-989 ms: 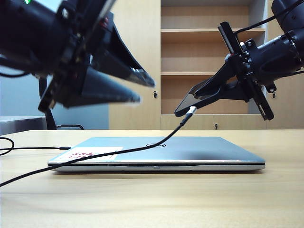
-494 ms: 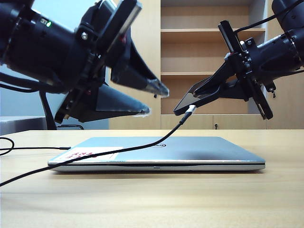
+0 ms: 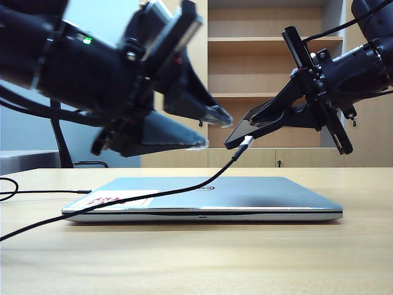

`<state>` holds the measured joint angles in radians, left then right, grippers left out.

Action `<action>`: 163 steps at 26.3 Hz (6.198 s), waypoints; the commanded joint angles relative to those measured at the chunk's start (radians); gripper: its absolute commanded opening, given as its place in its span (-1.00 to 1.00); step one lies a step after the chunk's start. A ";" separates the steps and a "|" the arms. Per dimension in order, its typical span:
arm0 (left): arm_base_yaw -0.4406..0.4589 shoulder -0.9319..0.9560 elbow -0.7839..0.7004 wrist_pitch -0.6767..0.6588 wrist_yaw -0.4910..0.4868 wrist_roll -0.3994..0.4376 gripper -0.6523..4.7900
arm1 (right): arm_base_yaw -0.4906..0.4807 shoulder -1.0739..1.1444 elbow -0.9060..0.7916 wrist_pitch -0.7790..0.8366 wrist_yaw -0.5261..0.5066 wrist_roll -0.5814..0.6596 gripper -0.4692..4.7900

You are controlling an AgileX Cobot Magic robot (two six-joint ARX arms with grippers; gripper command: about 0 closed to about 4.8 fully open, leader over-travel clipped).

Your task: Pick up the charging cable and the phone, plug the charging cable into the charging port on the phone, and finally place them back on the table.

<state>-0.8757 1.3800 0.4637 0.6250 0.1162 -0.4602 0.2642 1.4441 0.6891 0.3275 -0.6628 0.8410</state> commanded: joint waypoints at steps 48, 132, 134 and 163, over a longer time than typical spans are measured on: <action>-0.003 0.214 0.103 0.102 0.000 0.015 -0.47 | 0.001 -0.012 0.008 0.043 -0.008 -0.004 -0.84; 0.163 -0.090 0.305 -0.384 0.000 0.113 -0.78 | -0.406 0.261 0.478 -0.962 -0.102 -0.766 -0.84; 0.163 -0.090 0.305 -0.383 0.000 0.113 -0.78 | -0.397 0.288 0.486 -0.979 -0.103 -0.772 -0.84; 0.169 -0.090 0.305 -0.388 0.000 0.114 -0.78 | -0.358 0.222 0.592 -0.999 0.296 -0.820 -0.29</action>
<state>-0.7094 1.2938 0.7635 0.2272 0.1135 -0.3523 -0.0963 1.6844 1.2621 -0.6731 -0.3676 0.0299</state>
